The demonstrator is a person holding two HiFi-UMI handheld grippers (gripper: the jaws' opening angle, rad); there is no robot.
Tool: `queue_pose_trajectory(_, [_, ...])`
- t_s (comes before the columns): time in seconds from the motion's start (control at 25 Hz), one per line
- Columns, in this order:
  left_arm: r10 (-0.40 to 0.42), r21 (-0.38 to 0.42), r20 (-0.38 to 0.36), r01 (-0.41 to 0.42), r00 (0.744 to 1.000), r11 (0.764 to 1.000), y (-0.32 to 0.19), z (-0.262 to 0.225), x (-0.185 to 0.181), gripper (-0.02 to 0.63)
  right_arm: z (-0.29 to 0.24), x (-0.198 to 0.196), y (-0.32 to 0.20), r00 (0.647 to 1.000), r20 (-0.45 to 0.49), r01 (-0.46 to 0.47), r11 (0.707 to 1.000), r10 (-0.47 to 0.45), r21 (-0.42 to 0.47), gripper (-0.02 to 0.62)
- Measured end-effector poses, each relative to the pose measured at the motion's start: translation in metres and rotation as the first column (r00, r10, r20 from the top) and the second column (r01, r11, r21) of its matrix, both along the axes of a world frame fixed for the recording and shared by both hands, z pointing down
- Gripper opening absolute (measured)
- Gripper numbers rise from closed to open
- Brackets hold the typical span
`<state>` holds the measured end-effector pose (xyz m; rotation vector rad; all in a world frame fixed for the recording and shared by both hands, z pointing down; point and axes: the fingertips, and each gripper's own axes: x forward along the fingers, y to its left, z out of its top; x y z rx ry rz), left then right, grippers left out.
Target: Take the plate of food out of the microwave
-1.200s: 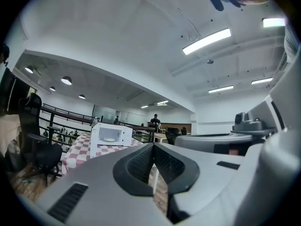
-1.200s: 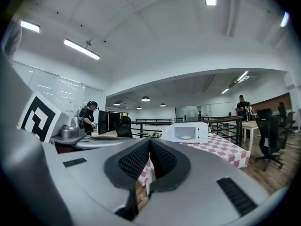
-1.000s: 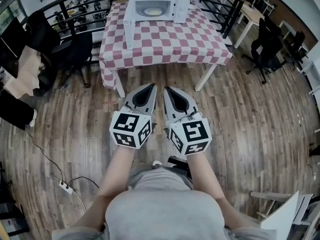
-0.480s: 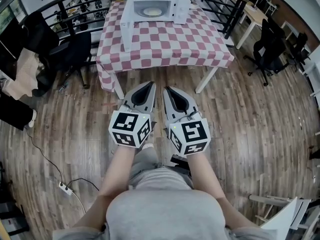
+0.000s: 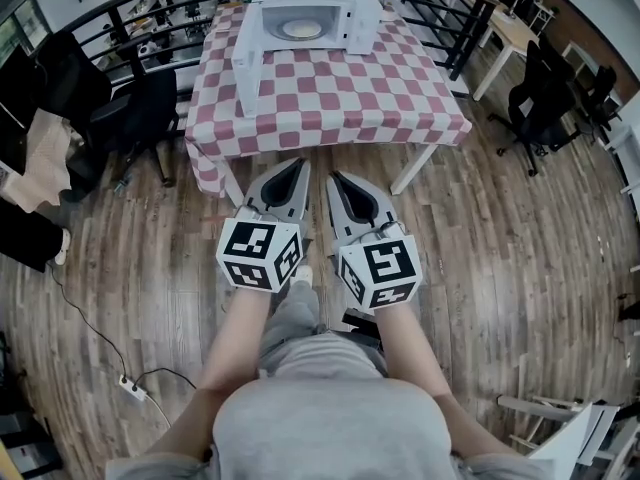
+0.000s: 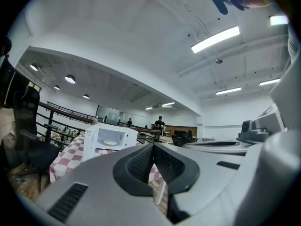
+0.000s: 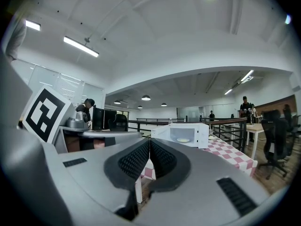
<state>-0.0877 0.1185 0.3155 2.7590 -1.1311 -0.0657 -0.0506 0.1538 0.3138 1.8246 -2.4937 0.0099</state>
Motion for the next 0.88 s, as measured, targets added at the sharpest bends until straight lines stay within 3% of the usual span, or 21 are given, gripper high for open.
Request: queue_pose_trajectory(0.88, [0.034, -0.025, 0.019, -0.034, 0.999, 0.999, -0.141, 0.006, 0.035, 0.002, 0.006, 0.037, -0.14, 0.998, 0.054, -0.032, 0.999, 0.033, -0.026, 0.026])
